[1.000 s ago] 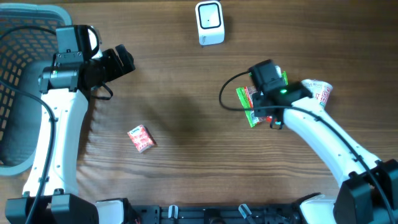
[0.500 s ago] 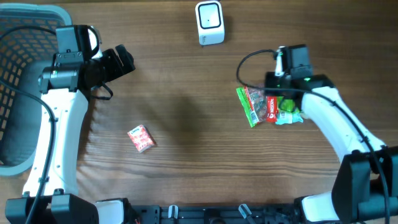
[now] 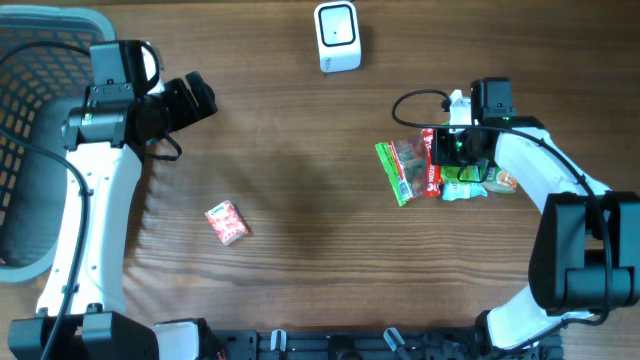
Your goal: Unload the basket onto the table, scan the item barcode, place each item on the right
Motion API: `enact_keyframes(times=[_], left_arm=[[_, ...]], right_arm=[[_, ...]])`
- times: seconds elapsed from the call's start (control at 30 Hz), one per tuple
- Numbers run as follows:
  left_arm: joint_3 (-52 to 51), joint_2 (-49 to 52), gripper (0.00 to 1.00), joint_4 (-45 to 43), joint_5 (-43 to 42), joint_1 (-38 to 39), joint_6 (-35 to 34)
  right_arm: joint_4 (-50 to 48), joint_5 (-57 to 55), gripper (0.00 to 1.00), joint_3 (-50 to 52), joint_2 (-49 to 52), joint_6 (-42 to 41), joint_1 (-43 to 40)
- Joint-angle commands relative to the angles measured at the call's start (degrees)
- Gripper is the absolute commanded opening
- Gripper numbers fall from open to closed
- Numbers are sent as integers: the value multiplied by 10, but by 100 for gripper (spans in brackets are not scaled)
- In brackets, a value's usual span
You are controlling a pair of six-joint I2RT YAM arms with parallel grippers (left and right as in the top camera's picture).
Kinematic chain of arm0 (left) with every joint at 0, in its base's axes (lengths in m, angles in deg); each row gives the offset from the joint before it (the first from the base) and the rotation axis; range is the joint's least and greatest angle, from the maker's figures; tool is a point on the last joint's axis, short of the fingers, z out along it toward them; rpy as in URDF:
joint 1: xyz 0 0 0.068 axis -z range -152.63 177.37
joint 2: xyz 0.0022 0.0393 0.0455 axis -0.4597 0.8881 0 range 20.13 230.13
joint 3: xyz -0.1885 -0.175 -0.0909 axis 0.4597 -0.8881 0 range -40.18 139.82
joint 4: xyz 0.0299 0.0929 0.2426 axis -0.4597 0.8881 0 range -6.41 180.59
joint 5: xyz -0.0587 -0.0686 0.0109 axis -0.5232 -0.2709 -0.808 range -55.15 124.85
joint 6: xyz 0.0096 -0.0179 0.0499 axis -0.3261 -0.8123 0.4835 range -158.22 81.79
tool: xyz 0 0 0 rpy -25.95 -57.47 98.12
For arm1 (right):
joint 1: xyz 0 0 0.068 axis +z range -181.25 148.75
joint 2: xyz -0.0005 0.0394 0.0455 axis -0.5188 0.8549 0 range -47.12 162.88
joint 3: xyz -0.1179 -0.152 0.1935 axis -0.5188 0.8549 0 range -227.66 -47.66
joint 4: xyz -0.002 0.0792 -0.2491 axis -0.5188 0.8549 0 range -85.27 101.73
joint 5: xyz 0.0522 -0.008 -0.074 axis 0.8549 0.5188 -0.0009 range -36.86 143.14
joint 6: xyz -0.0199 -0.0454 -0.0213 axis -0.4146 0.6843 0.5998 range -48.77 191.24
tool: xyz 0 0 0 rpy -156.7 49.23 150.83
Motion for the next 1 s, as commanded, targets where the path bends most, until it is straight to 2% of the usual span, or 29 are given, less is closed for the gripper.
enact_keyframes(times=[0.0,0.13,0.23,0.4,0.5,0.57,0.73,0.87,0.93,0.97], left_arm=[[3,-4,100,-2,1,-4,7],[3,-4,100,-2,1,-4,7],[3,-4,100,-2,1,-4,7],[3,-4,100,-2,1,-4,7],[3,-4,100,-2,1,-4,7],[3,-4,100,-2,1,-4,7],[3,-4,100,-2,1,-4,7],[3,-4,100,-2,1,-4,7],[3,-4,100,-2,1,-4,7],[3,-4,100,-2,1,-4,7]], right_arm=[[13,-8,4,-14,-17,22,-2],[45,-47,4,-47,-99,21,2],[57,-122,4,-48,-158,13,33],[95,-368,4,-47,-168,-44,154],[119,-570,4,-40,-147,-87,252],[126,-645,4,-39,-121,-92,305],[115,-782,4,-39,-13,-92,388],[83,-791,5,-39,61,-89,392],[64,-752,26,-39,69,-87,392],[59,-734,33,-39,68,-87,392]])
